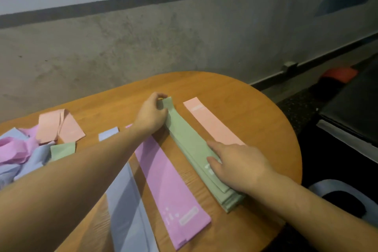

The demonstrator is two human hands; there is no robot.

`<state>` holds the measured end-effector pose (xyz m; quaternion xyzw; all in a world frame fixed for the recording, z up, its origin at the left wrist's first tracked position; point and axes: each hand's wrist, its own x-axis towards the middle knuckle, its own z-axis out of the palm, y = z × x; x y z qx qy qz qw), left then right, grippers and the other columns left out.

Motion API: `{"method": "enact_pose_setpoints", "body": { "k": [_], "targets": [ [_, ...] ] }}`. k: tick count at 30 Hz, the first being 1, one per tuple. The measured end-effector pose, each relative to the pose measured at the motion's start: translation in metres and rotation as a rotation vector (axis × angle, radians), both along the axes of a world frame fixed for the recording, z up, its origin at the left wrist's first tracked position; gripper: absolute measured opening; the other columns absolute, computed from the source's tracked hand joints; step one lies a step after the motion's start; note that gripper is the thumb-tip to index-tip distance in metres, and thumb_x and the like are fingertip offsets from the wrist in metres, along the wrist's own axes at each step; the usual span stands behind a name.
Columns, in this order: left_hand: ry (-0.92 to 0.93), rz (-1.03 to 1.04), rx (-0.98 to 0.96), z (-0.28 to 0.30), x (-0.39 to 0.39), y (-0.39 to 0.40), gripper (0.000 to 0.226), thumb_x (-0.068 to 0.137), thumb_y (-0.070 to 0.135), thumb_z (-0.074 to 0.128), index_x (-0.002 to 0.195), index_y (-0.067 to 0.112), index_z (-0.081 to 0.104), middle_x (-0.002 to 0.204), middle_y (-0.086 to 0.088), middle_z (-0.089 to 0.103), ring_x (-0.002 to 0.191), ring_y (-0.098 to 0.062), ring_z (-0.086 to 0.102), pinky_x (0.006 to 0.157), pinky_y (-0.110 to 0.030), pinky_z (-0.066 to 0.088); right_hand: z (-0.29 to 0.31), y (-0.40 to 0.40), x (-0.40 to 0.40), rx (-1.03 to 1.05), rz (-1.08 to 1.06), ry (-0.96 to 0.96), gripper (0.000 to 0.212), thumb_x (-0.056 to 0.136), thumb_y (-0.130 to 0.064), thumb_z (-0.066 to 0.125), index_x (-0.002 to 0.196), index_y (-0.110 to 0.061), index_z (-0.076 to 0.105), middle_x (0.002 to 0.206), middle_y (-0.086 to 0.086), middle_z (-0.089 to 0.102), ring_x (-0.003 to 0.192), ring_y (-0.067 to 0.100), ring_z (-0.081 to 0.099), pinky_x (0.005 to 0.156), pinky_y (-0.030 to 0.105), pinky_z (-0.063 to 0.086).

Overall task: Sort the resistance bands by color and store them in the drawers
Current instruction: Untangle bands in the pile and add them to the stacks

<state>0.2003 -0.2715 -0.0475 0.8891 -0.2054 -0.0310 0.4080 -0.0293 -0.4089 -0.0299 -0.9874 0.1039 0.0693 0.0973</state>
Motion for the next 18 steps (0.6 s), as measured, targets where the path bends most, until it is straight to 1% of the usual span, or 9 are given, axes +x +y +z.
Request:
{"method": "enact_pose_setpoints", "body": {
  "k": [2, 4, 6, 8, 10, 11, 14, 16, 18],
  "targets": [
    [-0.096, -0.013, 0.092, -0.005, 0.006, 0.003, 0.039, 0.088, 0.010, 0.060, 0.124, 0.026, 0.062, 0.116, -0.006, 0.063, 0.102, -0.029, 0.060, 0.093, -0.044, 0.052, 0.002, 0.002, -0.001, -0.072, 0.000, 0.008, 0.047, 0.103, -0.051, 0.032, 0.147, -0.035, 0.036, 0.122, 0.003, 0.067, 0.111, 0.030, 0.063, 0.082, 0.036, 0.047],
    [-0.168, -0.014, 0.196, -0.006, 0.009, 0.004, 0.037, 0.090, 0.016, 0.063, 0.127, 0.023, 0.064, 0.122, -0.009, 0.059, 0.111, -0.032, 0.056, 0.100, -0.042, 0.045, 0.006, 0.002, -0.003, -0.082, -0.001, -0.005, 0.047, 0.103, -0.052, 0.032, 0.146, -0.035, 0.037, 0.126, 0.000, 0.063, 0.111, 0.027, 0.063, 0.082, 0.036, 0.047],
    [-0.162, 0.003, 0.262, -0.006, 0.010, 0.004, 0.040, 0.093, 0.025, 0.064, 0.133, 0.023, 0.061, 0.127, -0.010, 0.054, 0.118, -0.032, 0.052, 0.105, -0.041, 0.041, 0.010, 0.001, -0.004, -0.056, 0.006, -0.017, 0.048, 0.103, -0.052, 0.034, 0.148, -0.037, 0.034, 0.131, -0.002, 0.056, 0.114, 0.025, 0.060, 0.084, 0.037, 0.048],
    [-0.153, 0.002, 0.298, -0.003, 0.010, 0.004, 0.043, 0.095, 0.030, 0.062, 0.138, 0.023, 0.058, 0.132, -0.010, 0.051, 0.123, -0.032, 0.048, 0.108, -0.041, 0.038, 0.013, -0.001, -0.004, -0.030, 0.011, -0.020, 0.048, 0.102, -0.054, 0.035, 0.147, -0.038, 0.033, 0.133, -0.004, 0.053, 0.115, 0.023, 0.058, 0.086, 0.038, 0.050],
    [-0.175, -0.014, 0.317, 0.000, 0.008, 0.007, 0.045, 0.096, 0.031, 0.060, 0.140, 0.023, 0.056, 0.136, -0.009, 0.050, 0.126, -0.032, 0.047, 0.109, -0.042, 0.038, 0.014, -0.001, -0.004, -0.006, -0.002, -0.013, 0.051, 0.099, -0.064, 0.034, 0.145, -0.041, 0.036, 0.133, -0.007, 0.053, 0.114, 0.020, 0.059, 0.086, 0.037, 0.051],
    [-0.186, -0.022, 0.317, 0.002, 0.007, 0.009, 0.045, 0.096, 0.032, 0.059, 0.140, 0.024, 0.056, 0.137, -0.008, 0.049, 0.127, -0.031, 0.047, 0.109, -0.042, 0.038, 0.014, 0.000, -0.005, 0.005, -0.016, -0.006, 0.056, 0.095, -0.071, 0.033, 0.144, -0.043, 0.037, 0.133, -0.009, 0.053, 0.113, 0.018, 0.059, 0.086, 0.037, 0.052],
    [-0.186, -0.046, 0.264, 0.004, 0.001, 0.022, 0.039, 0.096, 0.033, 0.057, 0.134, 0.028, 0.059, 0.136, -0.003, 0.047, 0.124, -0.027, 0.050, 0.109, -0.045, 0.039, 0.011, 0.006, -0.009, -0.017, -0.035, 0.012, 0.071, 0.084, -0.085, 0.035, 0.143, -0.046, 0.035, 0.134, -0.012, 0.049, 0.115, 0.018, 0.059, 0.088, 0.037, 0.051],
    [-0.181, -0.073, 0.239, 0.005, -0.004, 0.033, 0.035, 0.094, 0.032, 0.058, 0.128, 0.029, 0.062, 0.134, -0.001, 0.048, 0.122, -0.026, 0.052, 0.107, -0.047, 0.041, 0.009, 0.010, -0.012, -0.035, -0.035, 0.010, 0.073, 0.081, -0.085, 0.041, 0.143, -0.047, 0.034, 0.135, -0.012, 0.048, 0.117, 0.017, 0.058, 0.087, 0.037, 0.049],
    [-0.196, -0.103, 0.248, 0.008, -0.011, 0.046, 0.031, 0.092, 0.030, 0.061, 0.123, 0.029, 0.064, 0.132, -0.001, 0.050, 0.121, -0.025, 0.052, 0.106, -0.048, 0.042, 0.009, 0.013, -0.014, -0.044, -0.033, 0.001, 0.069, 0.084, -0.080, 0.045, 0.143, -0.045, 0.035, 0.134, -0.011, 0.048, 0.116, 0.017, 0.058, 0.084, 0.036, 0.048]
  ]
}}
